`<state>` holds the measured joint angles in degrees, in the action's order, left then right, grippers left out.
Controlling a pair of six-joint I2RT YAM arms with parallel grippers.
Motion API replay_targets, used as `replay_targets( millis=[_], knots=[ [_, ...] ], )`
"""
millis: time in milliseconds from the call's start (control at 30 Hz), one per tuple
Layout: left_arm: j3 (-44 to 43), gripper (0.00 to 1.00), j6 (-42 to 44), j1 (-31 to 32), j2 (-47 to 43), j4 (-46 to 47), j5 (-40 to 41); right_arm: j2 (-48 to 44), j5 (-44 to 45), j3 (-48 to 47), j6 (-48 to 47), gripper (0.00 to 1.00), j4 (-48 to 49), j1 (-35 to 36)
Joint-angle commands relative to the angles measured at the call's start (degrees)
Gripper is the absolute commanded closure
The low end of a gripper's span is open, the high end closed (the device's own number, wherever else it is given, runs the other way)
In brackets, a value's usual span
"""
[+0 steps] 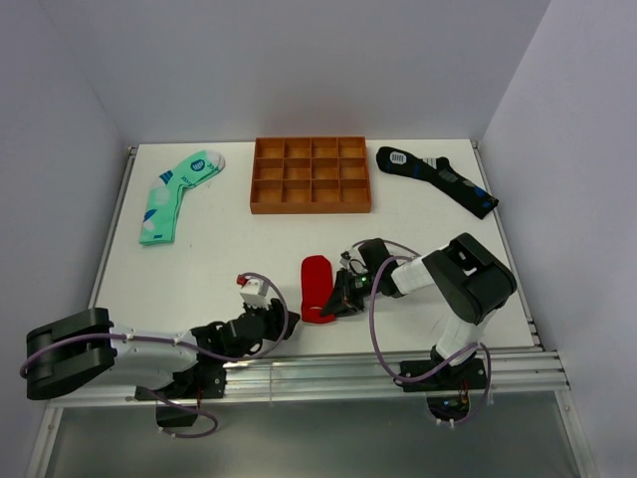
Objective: Roll the socks
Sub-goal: Roll the sock at the center of the board.
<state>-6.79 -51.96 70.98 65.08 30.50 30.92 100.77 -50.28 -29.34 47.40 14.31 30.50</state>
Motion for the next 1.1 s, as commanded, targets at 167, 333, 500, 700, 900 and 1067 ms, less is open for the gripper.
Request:
replay_targets(
  millis=[167,333,500,700,900,1067],
  knots=[
    [-6.0,0.46,16.6,0.6,1.2,8.7,-11.2,6.0,11.3,3.4,3.1,1.0,-16.7,-1.5],
    [-7.9,0.49,19.8,1.0,3.6,7.4,-9.1,6.7,9.9,3.2,2.8,1.0,-17.3,-2.1],
    [-7.2,0.49,23.5,1.0,4.2,10.1,-8.7,7.2,9.5,-0.4,-0.6,1.0,-24.7,-2.4],
    [-1.8,0.45,29.1,1.0,3.6,22.6,-6.7,7.1,11.8,-7.2,-5.4,1.0,-36.0,-2.8],
    [1.7,0.4,34.7,1.0,10.3,36.4,-6.9,7.9,13.5,-9.4,-7.4,1.0,-41.2,-3.0],
    [5.8,0.38,38.9,3.1,21.5,58.5,-3.7,7.7,13.9,-9.2,-7.6,1.0,-41.8,-3.0]
  ],
)
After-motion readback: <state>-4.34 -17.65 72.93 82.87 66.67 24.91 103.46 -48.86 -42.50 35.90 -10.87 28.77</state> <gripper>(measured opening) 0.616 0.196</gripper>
